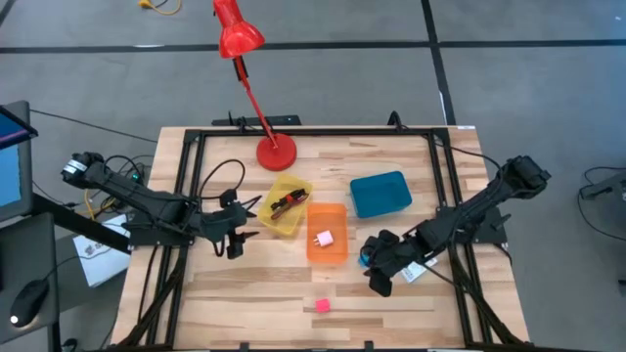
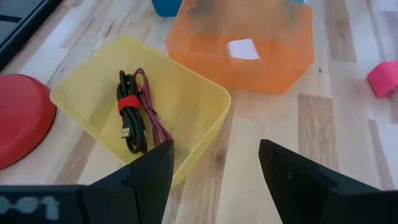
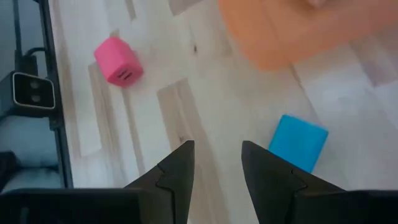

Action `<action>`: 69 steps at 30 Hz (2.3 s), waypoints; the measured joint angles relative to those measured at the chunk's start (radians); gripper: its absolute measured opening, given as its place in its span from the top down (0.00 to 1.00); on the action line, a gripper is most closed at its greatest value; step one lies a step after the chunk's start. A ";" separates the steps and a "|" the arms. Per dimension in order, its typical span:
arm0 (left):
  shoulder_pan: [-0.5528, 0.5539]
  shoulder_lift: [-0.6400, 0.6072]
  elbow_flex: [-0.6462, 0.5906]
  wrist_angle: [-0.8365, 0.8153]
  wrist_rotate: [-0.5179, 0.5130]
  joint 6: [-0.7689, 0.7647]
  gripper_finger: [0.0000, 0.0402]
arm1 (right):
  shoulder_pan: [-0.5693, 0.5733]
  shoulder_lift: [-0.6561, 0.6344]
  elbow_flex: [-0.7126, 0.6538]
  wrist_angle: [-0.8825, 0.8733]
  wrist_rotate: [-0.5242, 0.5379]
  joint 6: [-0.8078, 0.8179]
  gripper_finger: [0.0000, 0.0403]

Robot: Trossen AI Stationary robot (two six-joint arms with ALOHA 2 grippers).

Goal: Pick and place items into bin
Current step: Put the blue charger adapter into the orange bin

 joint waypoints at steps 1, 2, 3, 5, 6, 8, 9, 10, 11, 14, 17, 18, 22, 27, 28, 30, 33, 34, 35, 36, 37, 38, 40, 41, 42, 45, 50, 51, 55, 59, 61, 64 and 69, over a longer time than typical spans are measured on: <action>0.000 0.000 0.000 0.000 -0.003 -0.002 0.44 | -0.004 0.000 0.006 -0.009 0.000 -0.018 0.68; 0.000 0.000 0.000 -0.001 -0.003 -0.002 0.44 | -0.007 0.000 0.014 -0.021 0.001 -0.036 0.68; 0.000 0.000 0.000 -0.003 -0.002 -0.002 0.44 | -0.009 -0.001 0.025 -0.037 0.001 -0.054 0.68; 0.000 0.000 0.000 -0.006 0.004 -0.002 0.44 | -0.017 -0.011 0.051 -0.099 -0.001 -0.075 0.68; 0.000 0.000 0.000 -0.007 0.006 -0.002 0.44 | -0.020 -0.016 0.070 -0.144 -0.009 -0.076 0.68; 0.000 0.000 0.000 -0.006 0.008 -0.002 0.44 | -0.024 -0.030 0.106 -0.257 -0.011 -0.078 0.68; 0.000 0.000 0.000 -0.007 0.007 -0.002 0.44 | -0.024 -0.039 0.127 -0.322 -0.009 -0.078 0.68; 0.000 0.000 0.000 -0.011 0.008 -0.002 0.44 | -0.024 -0.048 0.149 -0.381 -0.004 -0.075 0.68; 0.000 0.000 0.000 -0.016 0.008 -0.002 0.44 | -0.024 -0.057 0.168 -0.438 0.003 -0.061 0.68; 0.000 0.000 0.001 -0.030 0.008 -0.002 0.44 | -0.023 -0.081 0.188 -0.526 0.051 0.030 0.68; 0.000 0.000 0.001 -0.030 0.008 -0.002 0.44 | -0.025 -0.080 0.189 -0.502 0.080 0.051 0.66; 0.000 0.000 0.001 -0.031 0.008 -0.002 0.44 | -0.025 -0.074 0.189 -0.483 0.080 0.036 0.65; 0.000 0.000 0.001 -0.030 0.008 -0.002 0.44 | -0.029 -0.027 0.190 -0.397 0.073 -0.007 0.56; 0.000 0.000 0.001 -0.030 0.009 -0.003 0.44 | -0.061 0.064 0.190 -0.405 0.069 0.106 0.45; 0.000 0.000 0.001 -0.030 0.009 -0.003 0.44 | -0.067 0.086 0.189 -0.407 0.064 0.145 0.43; 0.000 0.000 0.001 -0.029 0.011 -0.003 0.44 | -0.084 0.122 0.190 -0.391 0.049 0.211 0.42; 0.000 0.000 0.001 -0.027 0.011 0.006 0.44 | -0.104 0.159 0.204 -0.398 -0.005 0.201 0.43; 0.000 0.000 0.001 -0.027 0.011 0.006 0.44 | -0.110 0.169 0.214 -0.391 -0.021 0.191 0.44; 0.000 0.000 0.001 -0.027 0.011 0.007 0.44 | -0.114 0.176 0.222 -0.390 -0.030 0.186 0.44; 0.000 0.000 0.001 -0.027 0.011 0.009 0.44 | -0.118 0.182 0.229 -0.394 -0.032 0.185 0.45; 0.000 0.000 0.001 -0.028 0.011 0.009 0.44 | -0.122 0.191 0.241 -0.397 -0.033 0.185 0.46; 0.000 0.000 0.001 -0.028 0.011 0.009 0.44 | -0.124 0.201 0.251 -0.393 -0.033 0.182 0.46; 0.000 0.000 0.001 -0.028 0.011 0.009 0.44 | -0.128 0.213 0.262 -0.406 -0.034 0.156 0.48; 0.000 0.000 0.001 -0.028 0.011 0.009 0.44 | -0.128 0.222 0.266 -0.412 -0.034 0.144 0.48; 0.000 0.000 0.001 -0.028 0.011 0.009 0.44 | -0.128 0.235 0.270 -0.409 -0.034 0.141 0.49; 0.000 0.000 0.001 -0.029 0.011 0.002 0.44 | -0.126 0.272 0.281 -0.427 -0.042 0.139 0.49; 0.000 0.001 0.001 -0.029 0.011 0.001 0.44 | -0.128 0.326 0.296 -0.450 -0.085 0.130 0.49; 0.000 0.001 0.001 -0.027 0.011 0.000 0.44 | -0.128 0.329 0.296 -0.451 -0.087 0.130 0.49; 0.000 0.001 0.001 -0.023 0.011 -0.003 0.44 | -0.126 0.347 0.297 -0.444 -0.090 0.130 0.49; 0.000 0.001 0.001 -0.022 0.011 -0.004 0.44 | -0.126 0.356 0.296 -0.444 -0.088 0.130 0.49; 0.000 0.001 0.001 -0.022 0.010 -0.004 0.44 | -0.128 0.356 0.296 -0.438 -0.085 0.130 0.49; 0.000 0.001 0.001 -0.022 0.010 -0.004 0.44 | -0.128 0.353 0.296 -0.438 -0.084 0.129 0.53; 0.000 0.001 0.001 -0.021 0.010 -0.004 0.44 | -0.128 0.351 0.297 -0.438 -0.083 0.104 0.68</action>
